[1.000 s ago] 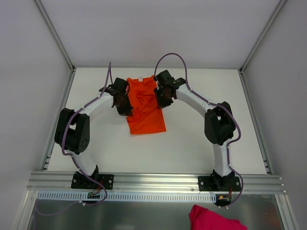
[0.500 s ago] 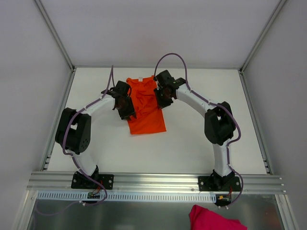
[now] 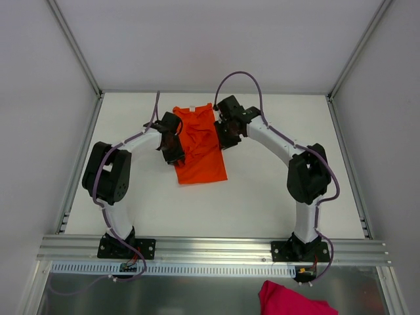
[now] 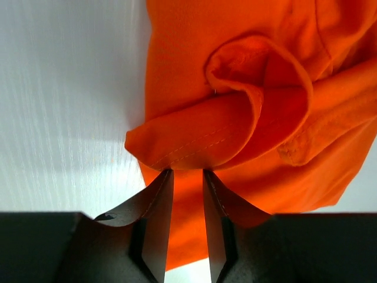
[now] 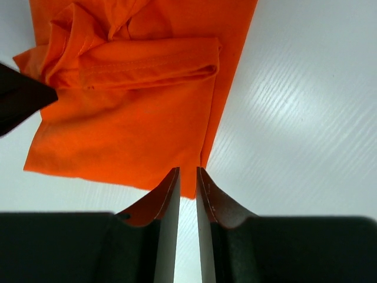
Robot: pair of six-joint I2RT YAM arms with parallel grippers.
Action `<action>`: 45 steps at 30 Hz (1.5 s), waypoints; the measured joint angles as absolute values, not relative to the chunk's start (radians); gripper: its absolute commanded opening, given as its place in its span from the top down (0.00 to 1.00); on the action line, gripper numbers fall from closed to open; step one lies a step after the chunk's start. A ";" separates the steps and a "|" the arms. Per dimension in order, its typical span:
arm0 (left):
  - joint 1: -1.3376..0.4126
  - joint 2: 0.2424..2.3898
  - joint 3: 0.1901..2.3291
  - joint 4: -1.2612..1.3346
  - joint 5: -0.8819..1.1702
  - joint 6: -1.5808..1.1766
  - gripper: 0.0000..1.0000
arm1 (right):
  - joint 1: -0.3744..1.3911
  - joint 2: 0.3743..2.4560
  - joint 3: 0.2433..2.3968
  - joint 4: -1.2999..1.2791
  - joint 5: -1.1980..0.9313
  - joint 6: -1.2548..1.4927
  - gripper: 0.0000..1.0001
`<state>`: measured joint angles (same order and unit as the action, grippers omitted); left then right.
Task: Fold and stack the t-shirts
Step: Fold the folded rectangular tshirt in 1/3 of the way
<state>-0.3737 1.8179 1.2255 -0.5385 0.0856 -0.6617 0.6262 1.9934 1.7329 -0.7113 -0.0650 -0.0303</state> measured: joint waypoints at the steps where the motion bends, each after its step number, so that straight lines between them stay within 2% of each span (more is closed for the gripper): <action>1: -0.374 1.828 1.235 -0.541 0.078 -0.662 0.76 | 0.627 1.975 1.718 -0.711 -0.065 -0.030 0.80; 2: -0.374 1.840 1.246 -0.542 0.070 -0.662 0.84 | 0.627 1.955 1.702 -0.710 -0.065 -0.030 0.80; 5: -0.374 1.866 1.279 -0.543 0.051 -0.662 1.00 | 0.631 1.890 1.649 -0.707 -0.066 -0.030 0.80; 20: -0.374 1.908 1.404 -0.574 -0.116 -0.658 1.00 | 0.648 1.755 1.436 -0.683 -0.090 -0.022 0.80; 30: -0.372 1.930 1.474 -0.548 -0.218 -0.658 1.00 | 0.759 1.715 1.374 -0.650 -0.110 -0.008 0.80; 34: -0.372 1.925 1.485 -0.511 -0.166 -0.633 1.00 | 0.787 1.697 1.360 -0.649 -0.112 0.004 0.81; 37: -0.374 1.900 1.456 -0.480 -0.072 -0.612 1.00 | 0.786 1.662 1.351 -0.651 -0.076 0.011 0.86; 39: -0.380 1.866 1.415 -0.466 -0.017 -0.605 1.00 | 0.775 1.634 1.351 -0.662 -0.033 0.019 0.93; 43: -0.430 1.832 1.375 -0.454 0.069 -0.587 1.00 | 0.683 1.571 1.351 -0.691 0.022 0.060 0.99; 45: -0.479 1.835 1.376 -0.449 0.104 -0.582 1.00 | 0.626 1.548 1.359 -0.714 0.048 0.072 0.99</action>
<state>-0.4789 1.8351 1.3762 -0.4492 0.1036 -0.5819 0.6262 1.5482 1.3594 -0.7143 0.0483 0.0715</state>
